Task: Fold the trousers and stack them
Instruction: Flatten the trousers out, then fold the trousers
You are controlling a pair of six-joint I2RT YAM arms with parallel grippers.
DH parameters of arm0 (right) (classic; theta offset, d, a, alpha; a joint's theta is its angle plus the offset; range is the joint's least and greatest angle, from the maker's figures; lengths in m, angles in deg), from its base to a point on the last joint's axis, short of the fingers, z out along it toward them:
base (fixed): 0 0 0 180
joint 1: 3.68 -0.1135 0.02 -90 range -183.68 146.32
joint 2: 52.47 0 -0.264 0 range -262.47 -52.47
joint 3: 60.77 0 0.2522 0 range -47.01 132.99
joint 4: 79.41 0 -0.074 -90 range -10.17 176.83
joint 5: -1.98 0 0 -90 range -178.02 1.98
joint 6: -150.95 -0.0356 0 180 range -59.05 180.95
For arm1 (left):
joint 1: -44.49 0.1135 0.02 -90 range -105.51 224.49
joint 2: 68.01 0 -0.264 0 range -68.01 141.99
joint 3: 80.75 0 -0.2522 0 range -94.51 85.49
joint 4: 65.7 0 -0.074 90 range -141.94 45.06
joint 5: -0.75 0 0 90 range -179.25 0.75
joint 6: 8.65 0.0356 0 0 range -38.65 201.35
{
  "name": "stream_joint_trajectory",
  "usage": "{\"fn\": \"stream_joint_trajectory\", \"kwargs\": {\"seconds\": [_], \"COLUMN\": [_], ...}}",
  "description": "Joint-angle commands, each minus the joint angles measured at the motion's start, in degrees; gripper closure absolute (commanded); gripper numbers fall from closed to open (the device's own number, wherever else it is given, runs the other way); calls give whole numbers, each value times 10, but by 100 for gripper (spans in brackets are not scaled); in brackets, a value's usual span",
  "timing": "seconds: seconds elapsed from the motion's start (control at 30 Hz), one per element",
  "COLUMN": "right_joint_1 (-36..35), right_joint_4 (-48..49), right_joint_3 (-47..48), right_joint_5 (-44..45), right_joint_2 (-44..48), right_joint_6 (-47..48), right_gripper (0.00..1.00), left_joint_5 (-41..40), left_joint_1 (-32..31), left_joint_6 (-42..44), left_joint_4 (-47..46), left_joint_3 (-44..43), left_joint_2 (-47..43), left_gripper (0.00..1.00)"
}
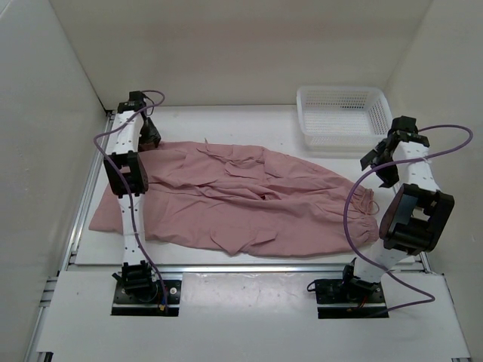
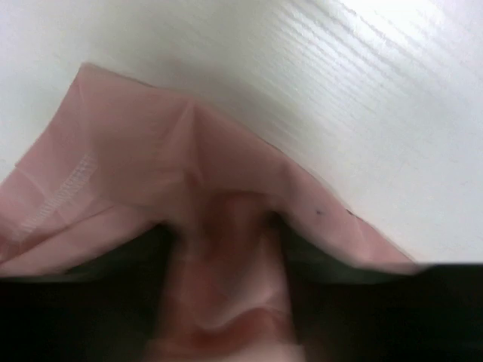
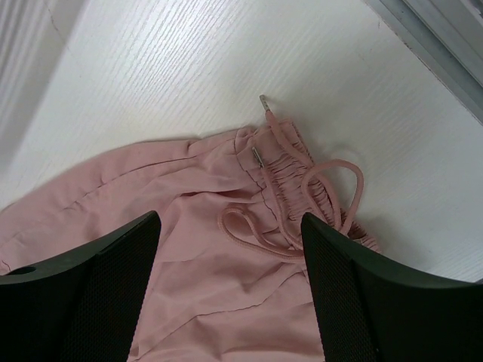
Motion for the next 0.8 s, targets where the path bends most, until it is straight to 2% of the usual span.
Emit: {"fn": "stream_joint_trajectory", "kwargs": {"seconds": [0.0, 0.03, 0.1, 0.27, 0.5, 0.63, 0.77], "right_joint_1": [-8, -8, -8, -8, -8, -8, -3], "right_joint_4": [-7, -7, -7, -7, -13, -13, -13], "right_joint_3": [11, 11, 11, 16, 4, -1, 4], "right_joint_5": [-7, -7, -12, -12, -17, -42, -56], "right_joint_2": [14, 14, 14, 25, 25, -17, -51], "right_joint_6": [-1, -1, -1, -1, 10, -17, -48], "right_gripper": [20, 20, 20, 20, 20, 20, 20], "left_joint_5": [-29, -35, -30, 16, 45, 51, 57], "left_joint_1": [-9, -15, -15, -15, -15, -15, -15], "left_joint_6": [25, 25, 25, 24, 7, 2, 2], "left_joint_4": [15, 15, 15, 8, -32, -38, -38], "left_joint_3": [-6, -6, -1, -26, -16, -16, -3], "left_joint_2": [-1, -7, -14, -30, -130, -174, -180], "left_gripper": [55, 72, 90, 90, 90, 90, 90]}}
